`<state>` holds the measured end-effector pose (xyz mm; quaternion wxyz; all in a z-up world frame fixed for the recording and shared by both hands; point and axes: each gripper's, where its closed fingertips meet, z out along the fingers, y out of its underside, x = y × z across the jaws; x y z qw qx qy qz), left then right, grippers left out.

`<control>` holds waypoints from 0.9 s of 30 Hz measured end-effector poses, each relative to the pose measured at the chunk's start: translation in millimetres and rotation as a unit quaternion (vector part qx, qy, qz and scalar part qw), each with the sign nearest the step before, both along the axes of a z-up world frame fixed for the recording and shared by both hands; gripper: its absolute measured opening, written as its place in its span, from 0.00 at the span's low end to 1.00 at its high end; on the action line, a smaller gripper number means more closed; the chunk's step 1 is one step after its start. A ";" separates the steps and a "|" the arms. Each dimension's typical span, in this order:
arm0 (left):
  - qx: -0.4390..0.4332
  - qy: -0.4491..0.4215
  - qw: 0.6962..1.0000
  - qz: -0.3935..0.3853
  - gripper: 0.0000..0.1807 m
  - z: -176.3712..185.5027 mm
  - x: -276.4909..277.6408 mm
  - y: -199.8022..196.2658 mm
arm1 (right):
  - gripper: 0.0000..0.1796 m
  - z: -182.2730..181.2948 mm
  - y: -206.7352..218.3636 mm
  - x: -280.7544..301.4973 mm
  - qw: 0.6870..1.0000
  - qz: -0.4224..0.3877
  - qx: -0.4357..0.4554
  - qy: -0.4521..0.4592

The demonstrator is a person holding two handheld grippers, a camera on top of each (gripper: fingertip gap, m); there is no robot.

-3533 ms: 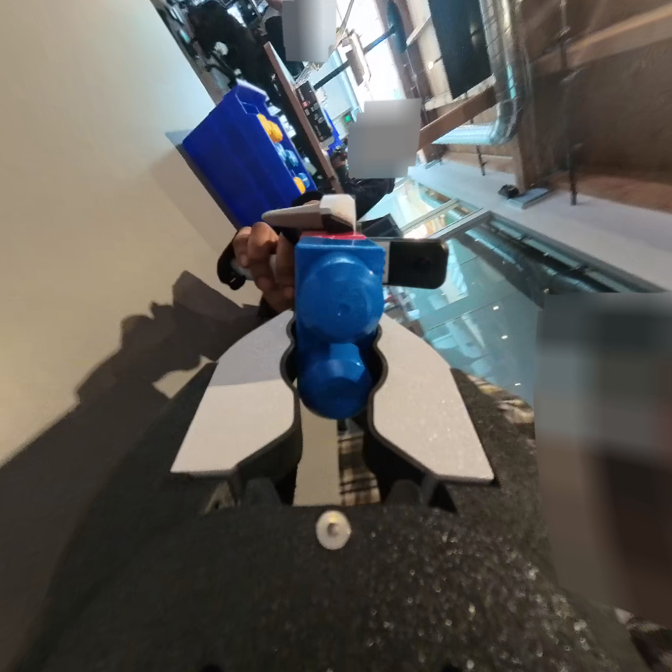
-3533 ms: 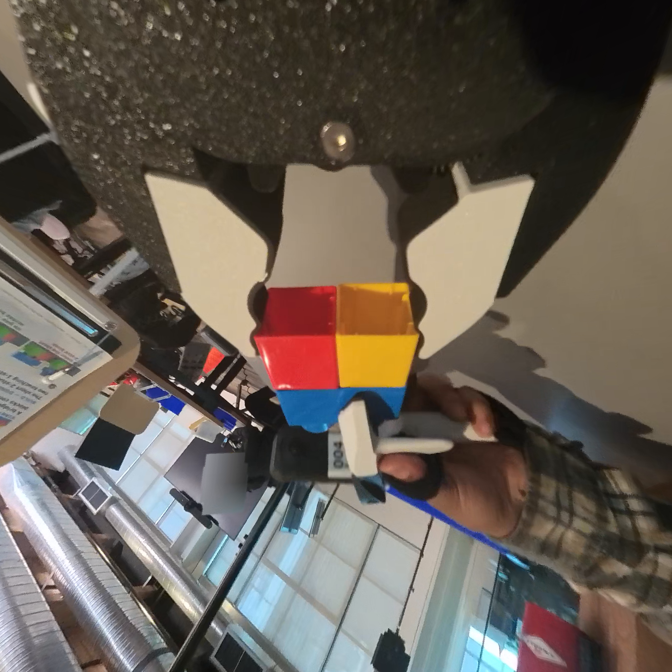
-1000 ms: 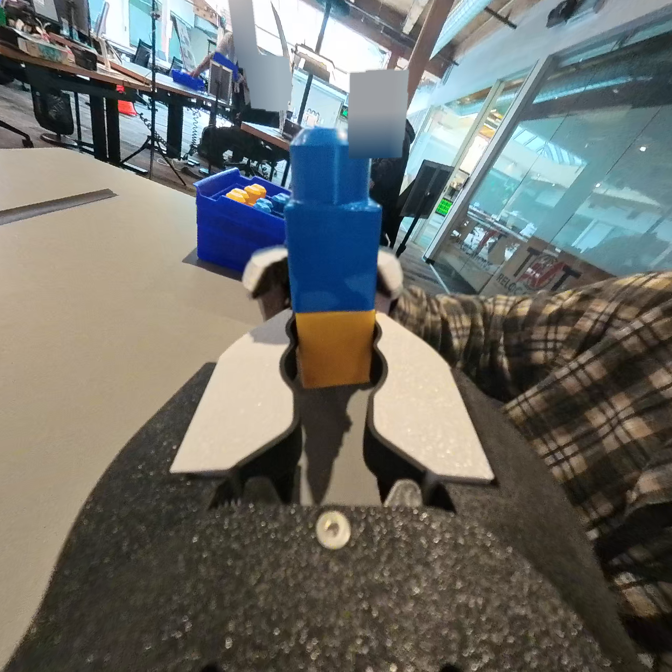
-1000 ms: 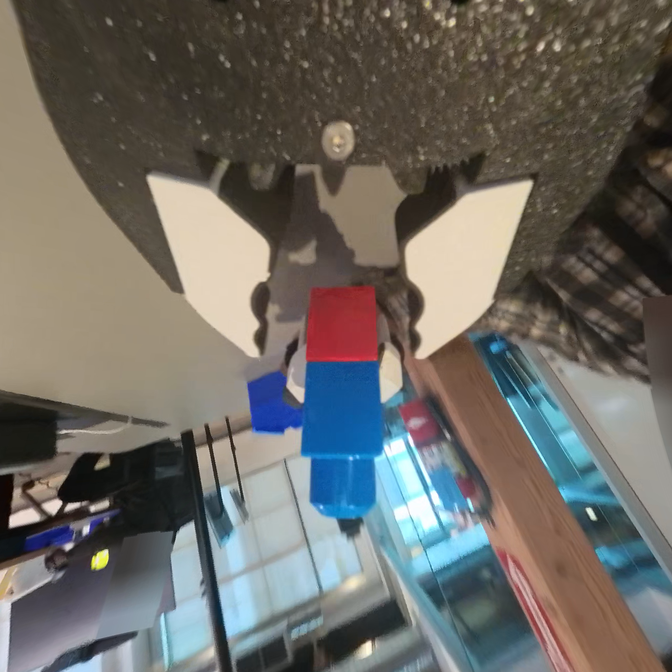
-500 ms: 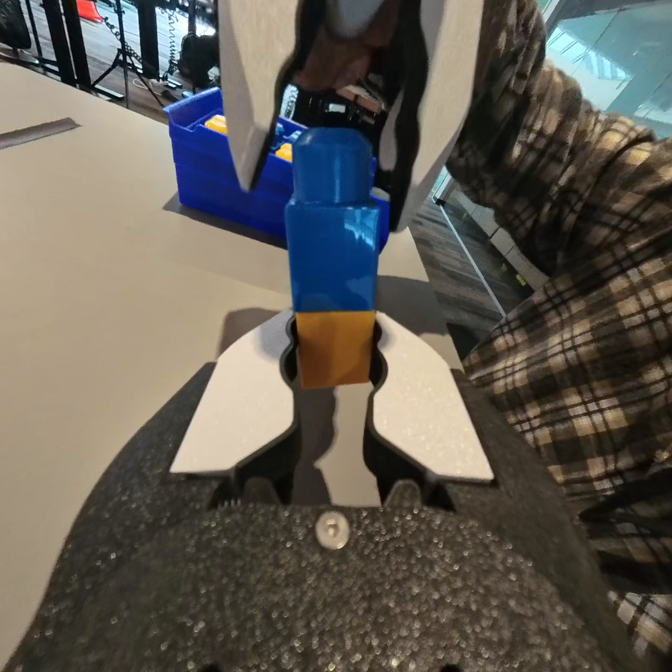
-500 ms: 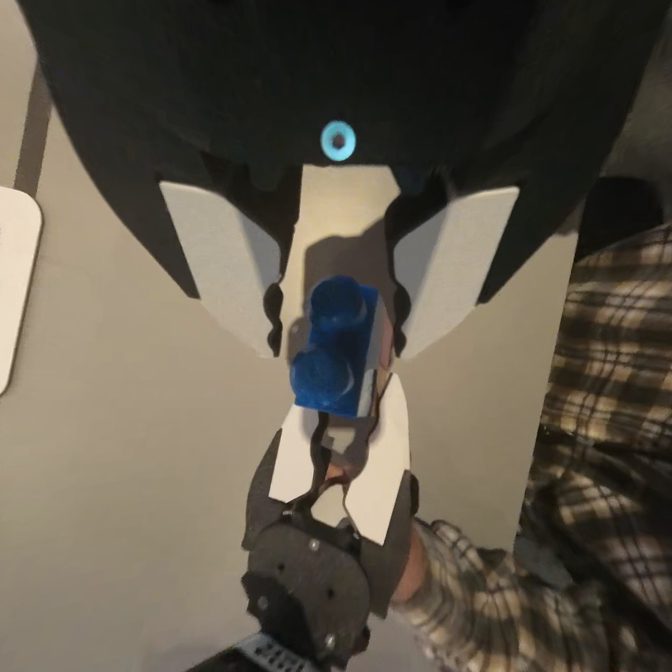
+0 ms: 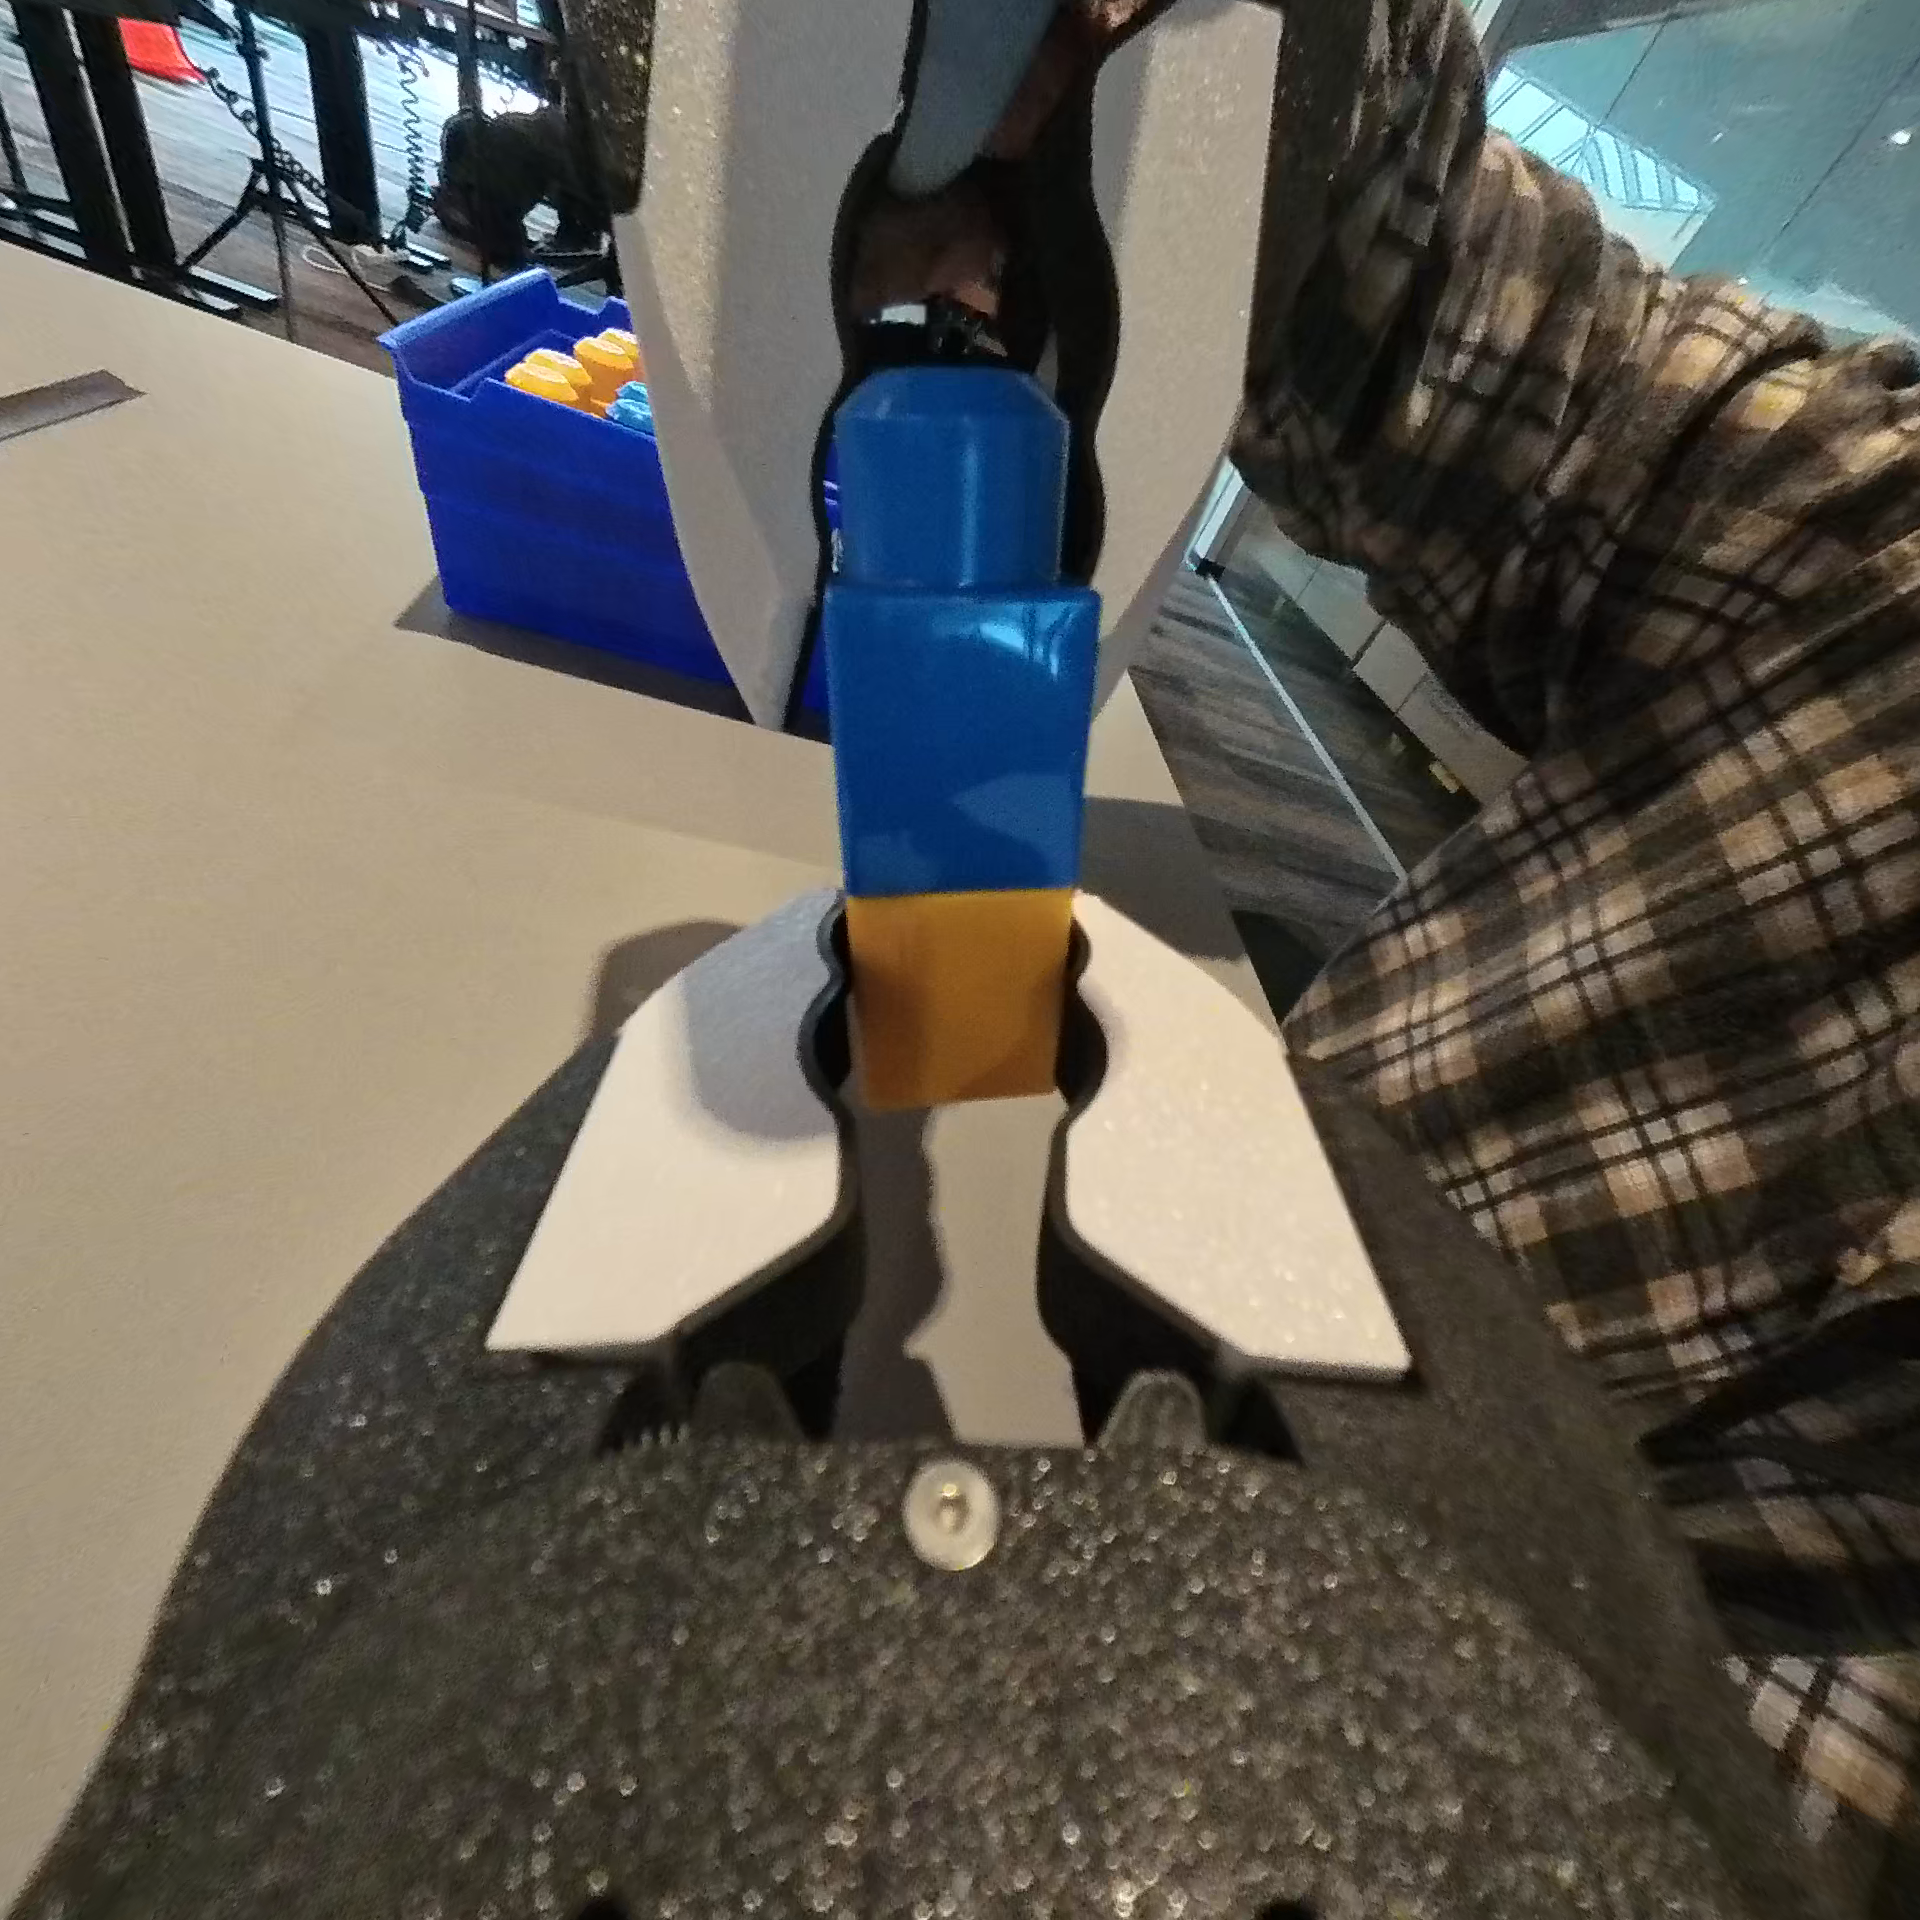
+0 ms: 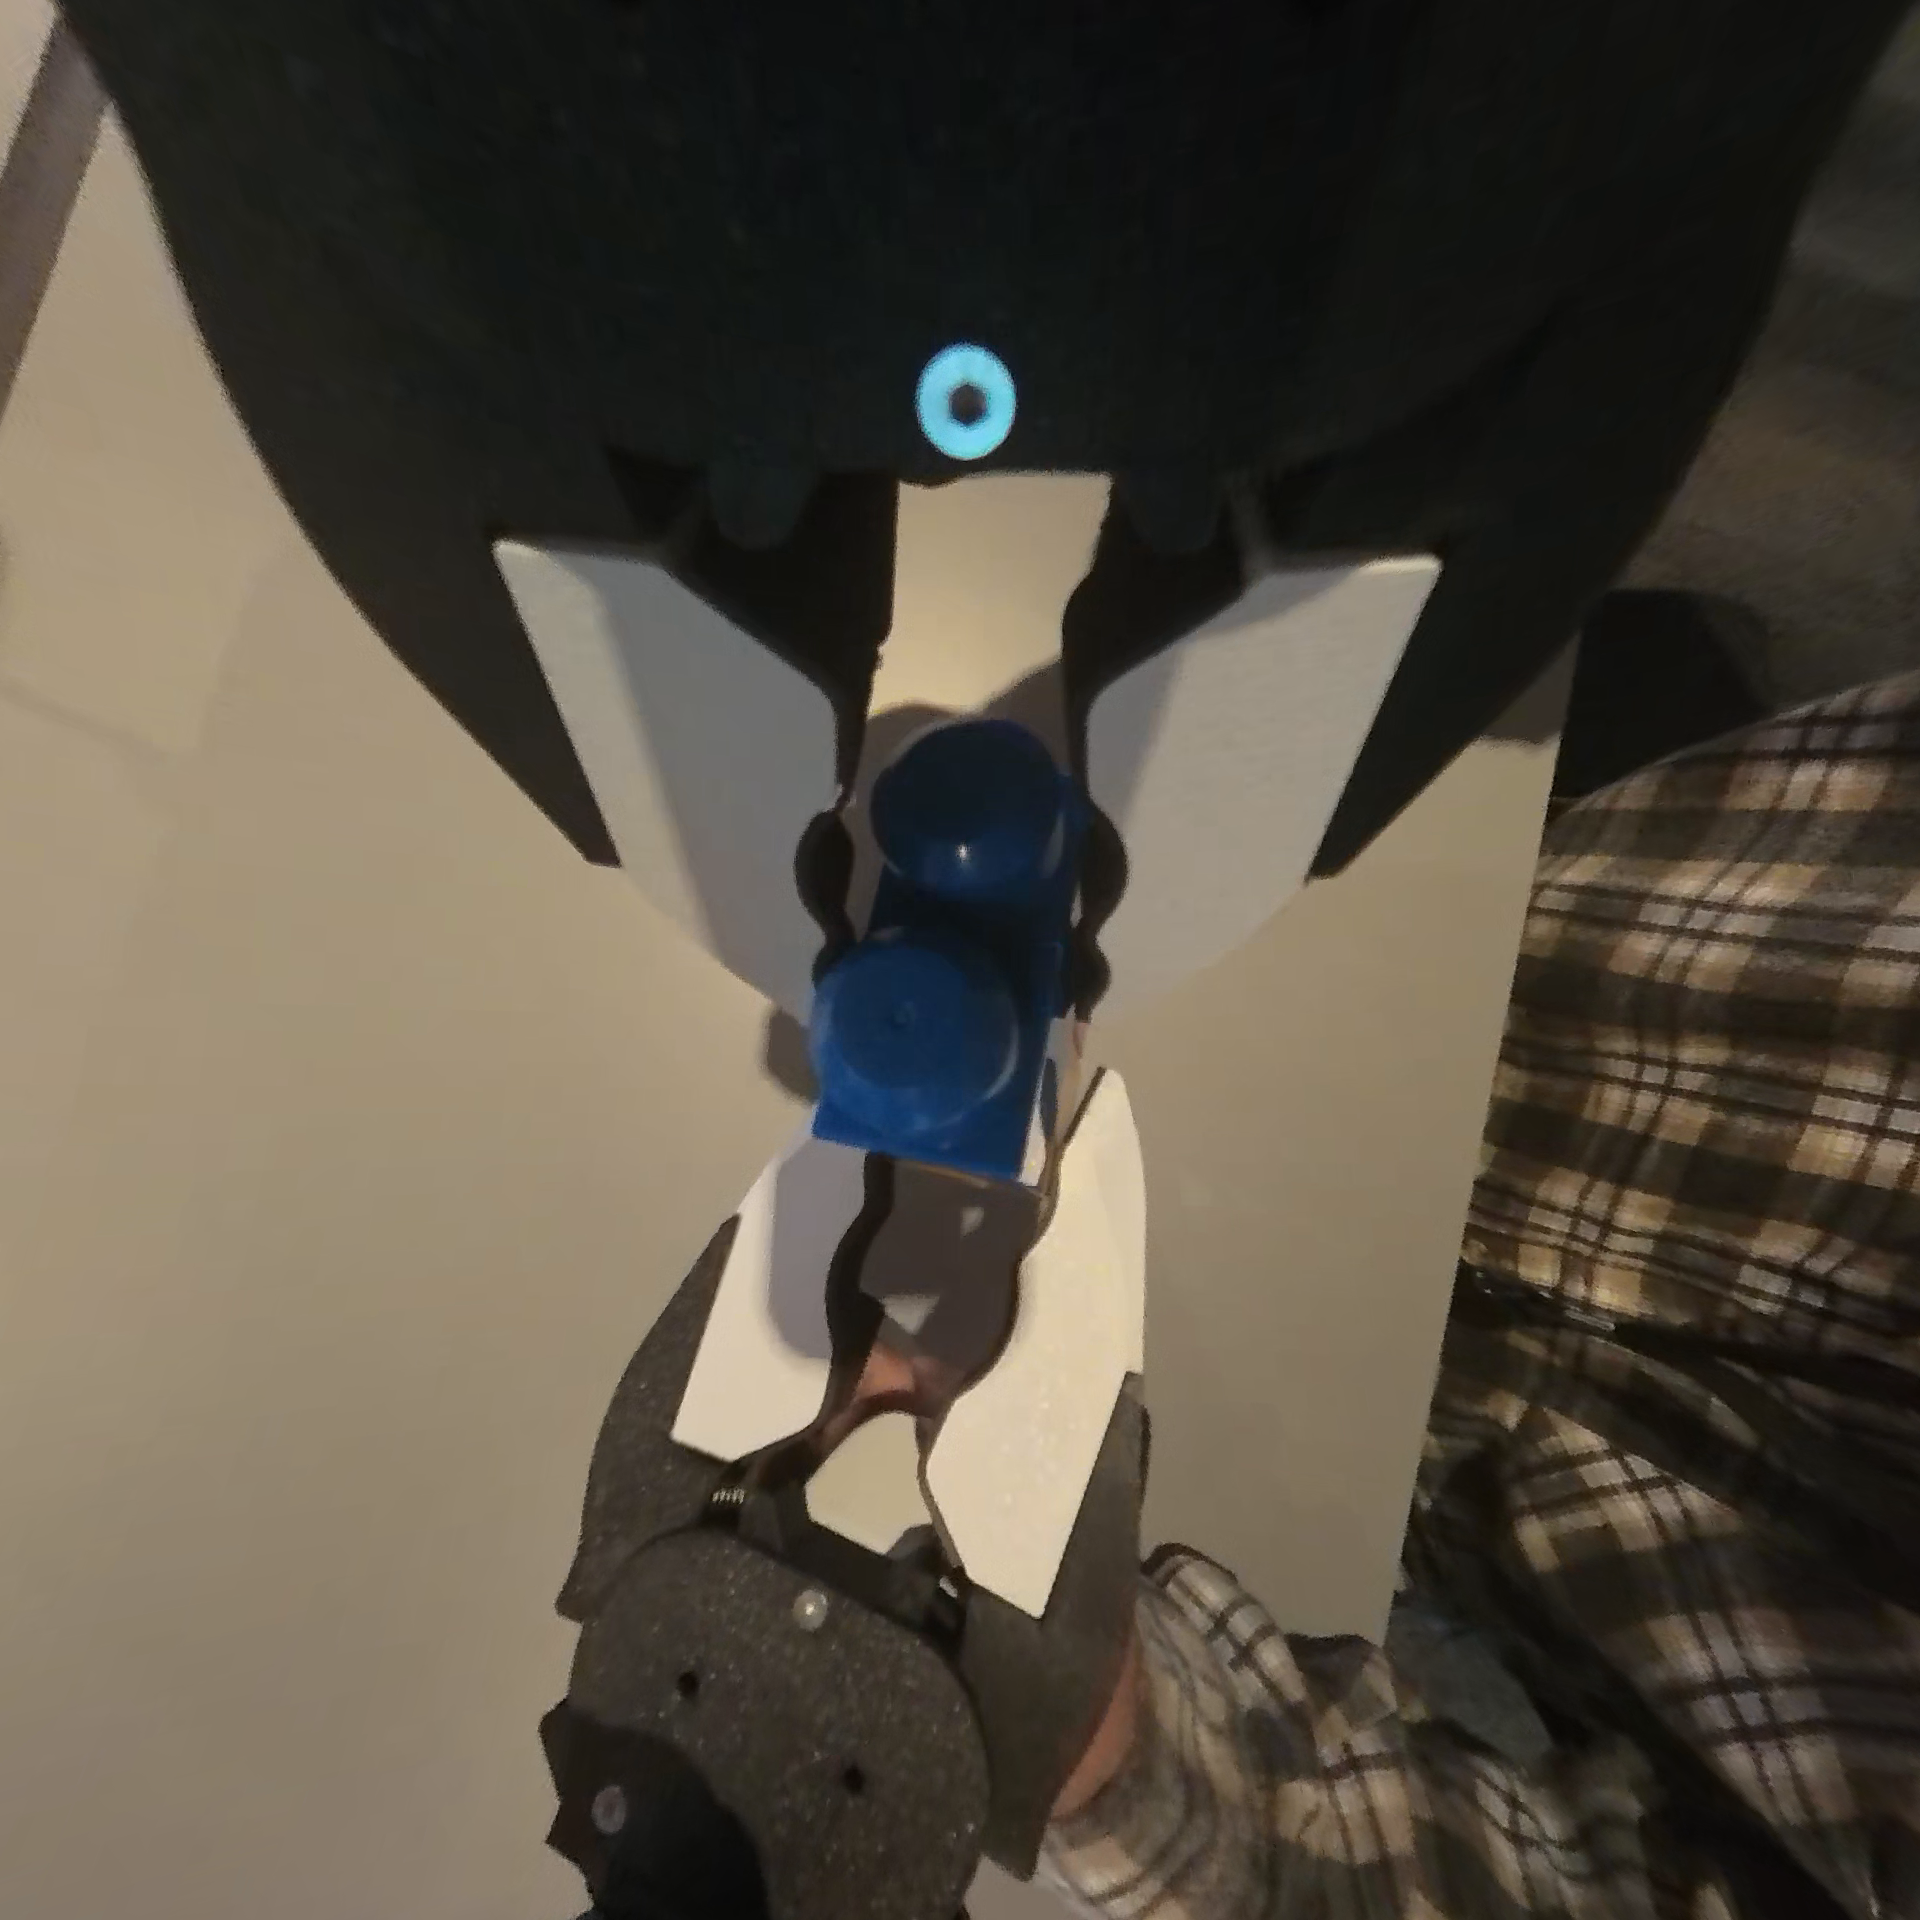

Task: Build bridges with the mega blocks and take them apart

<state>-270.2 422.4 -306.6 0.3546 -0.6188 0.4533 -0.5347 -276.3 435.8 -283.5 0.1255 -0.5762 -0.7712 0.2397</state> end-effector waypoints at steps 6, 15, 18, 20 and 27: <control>-0.047 -0.040 0.998 0.009 0.42 6.2 7.8 3.4 | 0.21 8.6 2.0 27.7 0.999 -0.006 0.051 -0.005; -0.029 -0.079 0.995 0.047 0.39 5.6 1.5 16.4 | 0.21 67.4 39.9 231.7 0.965 -0.153 0.195 -0.084; 0.002 -0.086 0.994 0.069 0.37 4.3 1.6 19.8 | 0.21 55.8 32.4 297.4 0.958 -0.189 0.188 -0.105; 0.026 -0.080 0.993 0.083 0.35 2.1 1.7 21.8 | 0.21 37.4 25.3 321.7 0.961 -0.193 0.173 -0.102; 0.058 -0.058 0.990 0.116 0.31 -10.2 4.1 25.4 | 0.21 -45.0 18.8 329.9 0.976 -0.157 0.126 -0.085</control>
